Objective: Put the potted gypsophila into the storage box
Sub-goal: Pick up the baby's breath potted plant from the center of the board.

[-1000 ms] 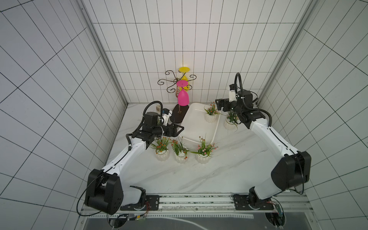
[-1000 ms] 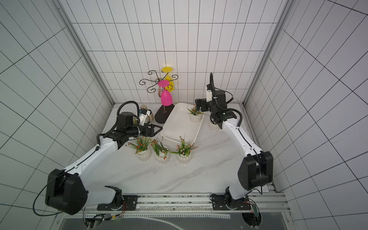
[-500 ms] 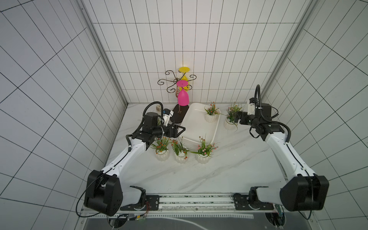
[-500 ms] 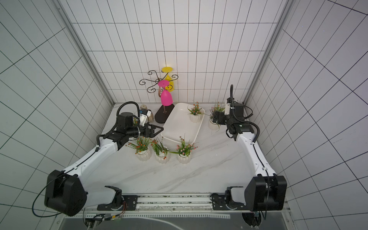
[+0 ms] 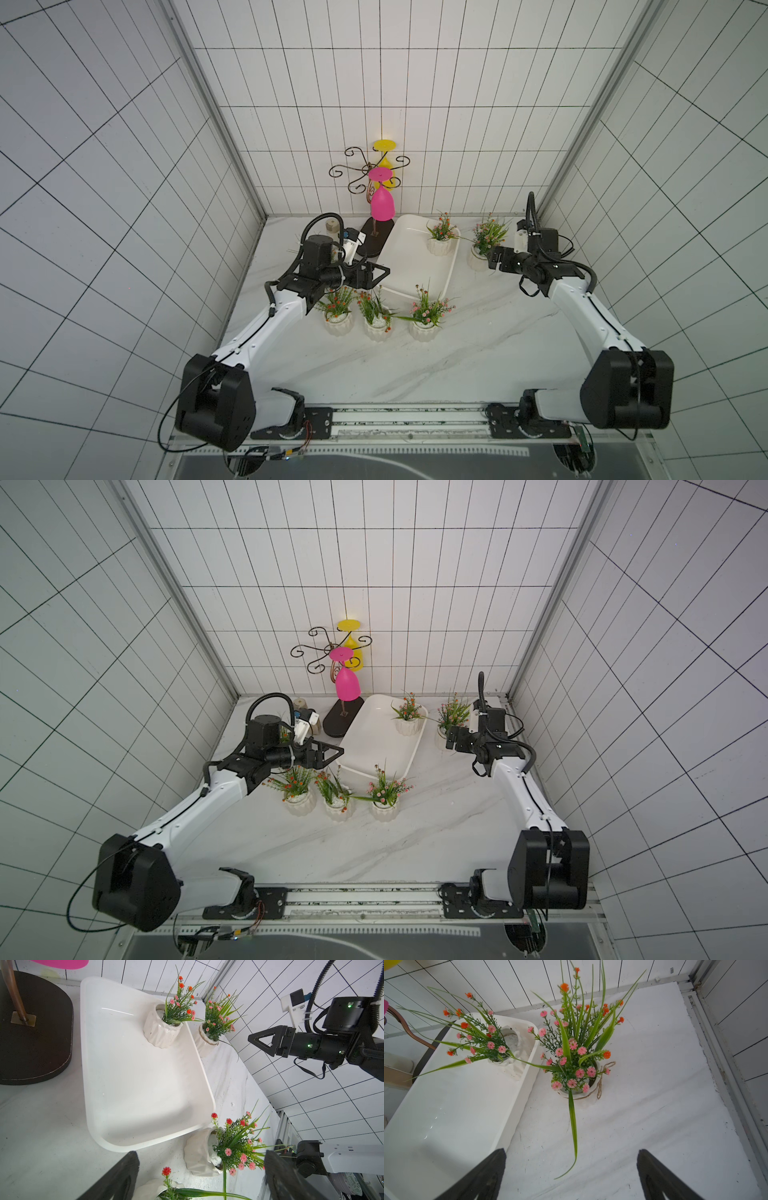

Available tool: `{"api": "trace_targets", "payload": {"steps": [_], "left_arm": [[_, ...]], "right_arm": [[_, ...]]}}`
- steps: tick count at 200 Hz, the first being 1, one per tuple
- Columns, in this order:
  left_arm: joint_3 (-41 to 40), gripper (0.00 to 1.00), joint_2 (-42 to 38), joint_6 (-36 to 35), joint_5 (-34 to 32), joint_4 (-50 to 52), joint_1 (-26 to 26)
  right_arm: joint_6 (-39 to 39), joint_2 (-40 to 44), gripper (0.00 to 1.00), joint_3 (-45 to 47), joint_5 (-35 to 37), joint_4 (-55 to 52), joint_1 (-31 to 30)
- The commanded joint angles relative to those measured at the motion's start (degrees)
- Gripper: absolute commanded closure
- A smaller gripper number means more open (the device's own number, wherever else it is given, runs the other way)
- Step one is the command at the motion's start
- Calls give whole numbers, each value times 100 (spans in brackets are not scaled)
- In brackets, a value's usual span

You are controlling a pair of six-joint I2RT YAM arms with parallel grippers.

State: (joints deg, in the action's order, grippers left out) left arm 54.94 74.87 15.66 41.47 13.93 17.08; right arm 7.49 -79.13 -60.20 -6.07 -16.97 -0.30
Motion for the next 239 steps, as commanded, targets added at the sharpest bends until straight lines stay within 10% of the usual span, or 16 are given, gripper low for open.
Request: {"api": "trace_targets", "payload": {"steps": [1,239], "left_arm": [[-45,6,-21,-19,45,-142,23],[-53,6,39,0,36,-137,-47]], "right_arm": [[-100,-198,1,260,-178,327,30],[319,-2250,1,-789,672,1423,-485]]}}
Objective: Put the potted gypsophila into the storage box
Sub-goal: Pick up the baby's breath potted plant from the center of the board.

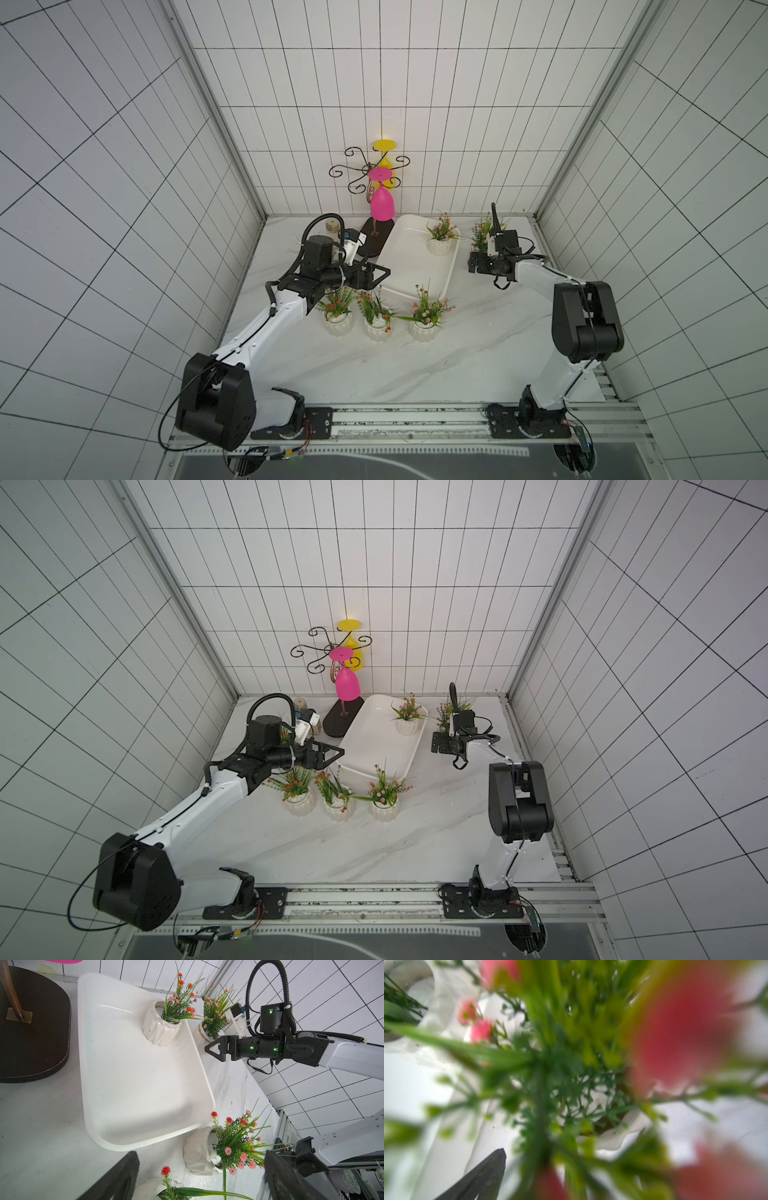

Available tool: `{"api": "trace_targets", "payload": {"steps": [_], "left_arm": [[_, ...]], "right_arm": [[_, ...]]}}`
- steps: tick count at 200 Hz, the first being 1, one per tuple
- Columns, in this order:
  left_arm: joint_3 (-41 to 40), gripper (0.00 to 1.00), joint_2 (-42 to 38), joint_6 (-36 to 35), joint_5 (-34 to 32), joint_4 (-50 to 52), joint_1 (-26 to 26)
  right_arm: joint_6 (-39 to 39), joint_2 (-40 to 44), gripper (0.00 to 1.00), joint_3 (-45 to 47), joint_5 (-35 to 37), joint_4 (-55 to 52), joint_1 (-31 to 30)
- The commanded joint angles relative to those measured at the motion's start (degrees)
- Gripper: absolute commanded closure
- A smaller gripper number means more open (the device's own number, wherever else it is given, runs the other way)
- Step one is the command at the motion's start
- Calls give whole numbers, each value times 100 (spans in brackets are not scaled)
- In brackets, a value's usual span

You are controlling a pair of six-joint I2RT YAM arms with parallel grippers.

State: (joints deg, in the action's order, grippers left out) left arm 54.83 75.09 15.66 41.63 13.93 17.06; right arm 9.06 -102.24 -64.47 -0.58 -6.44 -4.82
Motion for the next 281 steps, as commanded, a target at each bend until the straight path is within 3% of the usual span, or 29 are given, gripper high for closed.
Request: {"api": "trace_targets", "payload": {"steps": [1,189,229,281], "left_arm": [[-38,6,16,4,21,-137,-45],[-43,6,14,7,30,-136,-91],[-42,6,10,12,31,-135,-103],[-46,6,14,7,28,-135,-106]], "right_arm": [[164,66,1,-359,126,384,-30],[70,-719,1,-1129,361,588,-3],[61,-774,8,-1121,299,685,-4],[36,-838,8,-1160,369,701,1]]}}
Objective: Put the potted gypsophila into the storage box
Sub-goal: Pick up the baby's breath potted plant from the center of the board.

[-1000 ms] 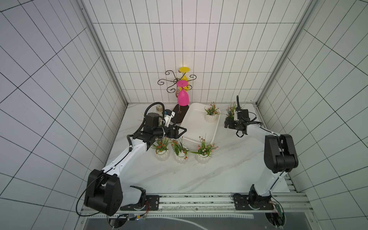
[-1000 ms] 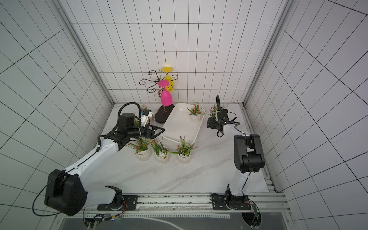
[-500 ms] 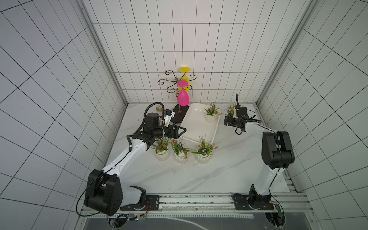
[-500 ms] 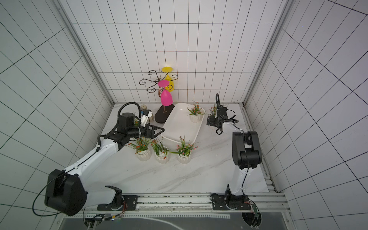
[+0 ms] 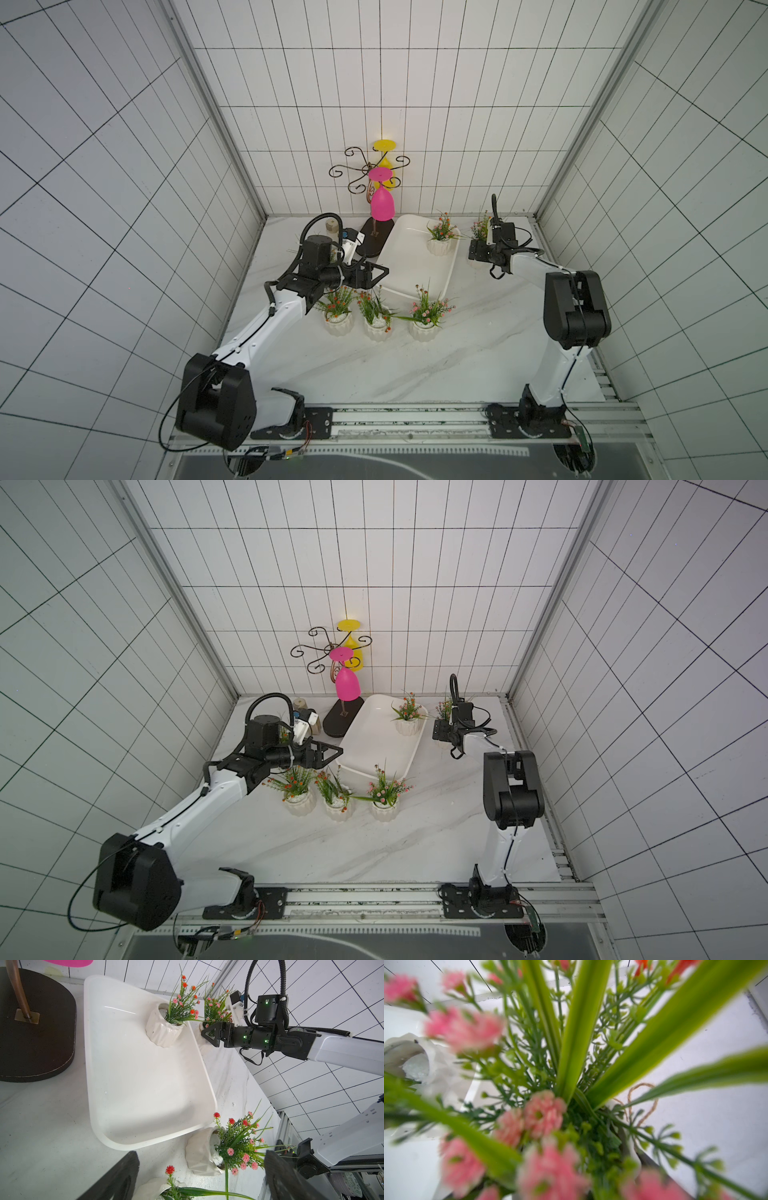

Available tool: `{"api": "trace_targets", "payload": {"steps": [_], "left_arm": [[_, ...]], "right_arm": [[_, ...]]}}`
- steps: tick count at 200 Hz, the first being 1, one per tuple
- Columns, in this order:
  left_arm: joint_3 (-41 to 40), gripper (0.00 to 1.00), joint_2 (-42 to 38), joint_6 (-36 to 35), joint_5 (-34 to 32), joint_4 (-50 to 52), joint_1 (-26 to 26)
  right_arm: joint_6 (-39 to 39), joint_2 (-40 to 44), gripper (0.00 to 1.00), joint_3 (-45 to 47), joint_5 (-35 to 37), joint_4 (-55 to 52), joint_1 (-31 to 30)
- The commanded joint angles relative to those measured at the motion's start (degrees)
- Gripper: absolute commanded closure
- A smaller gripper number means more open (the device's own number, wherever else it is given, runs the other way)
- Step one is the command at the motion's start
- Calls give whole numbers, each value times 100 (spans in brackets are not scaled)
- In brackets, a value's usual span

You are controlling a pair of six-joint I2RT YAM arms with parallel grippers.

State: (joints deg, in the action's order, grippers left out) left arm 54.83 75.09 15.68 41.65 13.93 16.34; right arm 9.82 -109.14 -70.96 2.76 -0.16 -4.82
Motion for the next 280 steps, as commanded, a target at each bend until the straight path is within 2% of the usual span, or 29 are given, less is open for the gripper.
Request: {"api": "trace_targets", "payload": {"steps": [1,52,198,280], "left_arm": [[-44,6,10,5,27,-136,-34],[-43,6,26,11,30,-137,-34],[-42,6,14,14,45,-139,-34],[-39,6,6,22,39,-139,-34]], "right_arm": [[-41,-145,9,-509,37,76,0],[-147,192,16,-247,49,339,0],[-199,1641,18,144,-190,94,2],[-338,2459,18,240,-767,-215,-28]]}}
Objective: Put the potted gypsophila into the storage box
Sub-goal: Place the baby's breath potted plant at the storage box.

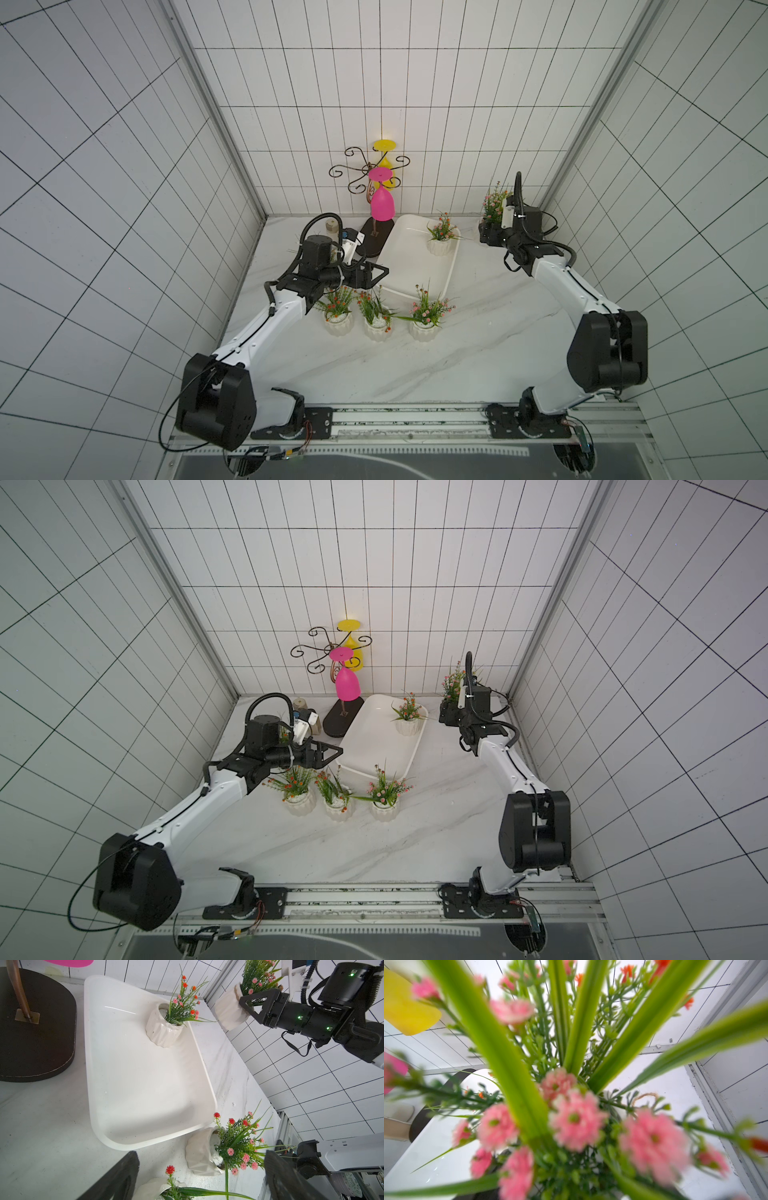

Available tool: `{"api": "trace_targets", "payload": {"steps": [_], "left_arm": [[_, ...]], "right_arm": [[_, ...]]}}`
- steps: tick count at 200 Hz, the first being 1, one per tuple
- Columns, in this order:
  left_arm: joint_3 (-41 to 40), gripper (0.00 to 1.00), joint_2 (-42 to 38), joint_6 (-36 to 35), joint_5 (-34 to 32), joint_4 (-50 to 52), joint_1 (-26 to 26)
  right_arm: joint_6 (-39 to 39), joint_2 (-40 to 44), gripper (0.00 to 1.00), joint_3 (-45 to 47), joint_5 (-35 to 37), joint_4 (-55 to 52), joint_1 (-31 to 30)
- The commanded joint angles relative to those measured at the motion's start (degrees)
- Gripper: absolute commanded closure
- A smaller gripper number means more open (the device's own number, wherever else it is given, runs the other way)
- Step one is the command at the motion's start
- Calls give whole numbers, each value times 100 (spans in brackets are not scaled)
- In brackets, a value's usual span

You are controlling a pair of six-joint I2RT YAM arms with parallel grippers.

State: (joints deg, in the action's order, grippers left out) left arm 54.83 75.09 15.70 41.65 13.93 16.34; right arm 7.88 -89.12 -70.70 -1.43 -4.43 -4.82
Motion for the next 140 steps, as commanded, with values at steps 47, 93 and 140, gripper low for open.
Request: {"api": "trace_targets", "payload": {"steps": [47,93,140], "left_arm": [[-34,6,10,29,45,-143,-34],[-34,6,-9,31,45,-137,-34],[-34,6,-13,20,45,-144,-33]], "right_arm": [[-484,711,20,179,-979,149,-196],[-848,640,20,-7,-1359,84,-600],[-972,426,20,-309,-1583,79,-975]]}}
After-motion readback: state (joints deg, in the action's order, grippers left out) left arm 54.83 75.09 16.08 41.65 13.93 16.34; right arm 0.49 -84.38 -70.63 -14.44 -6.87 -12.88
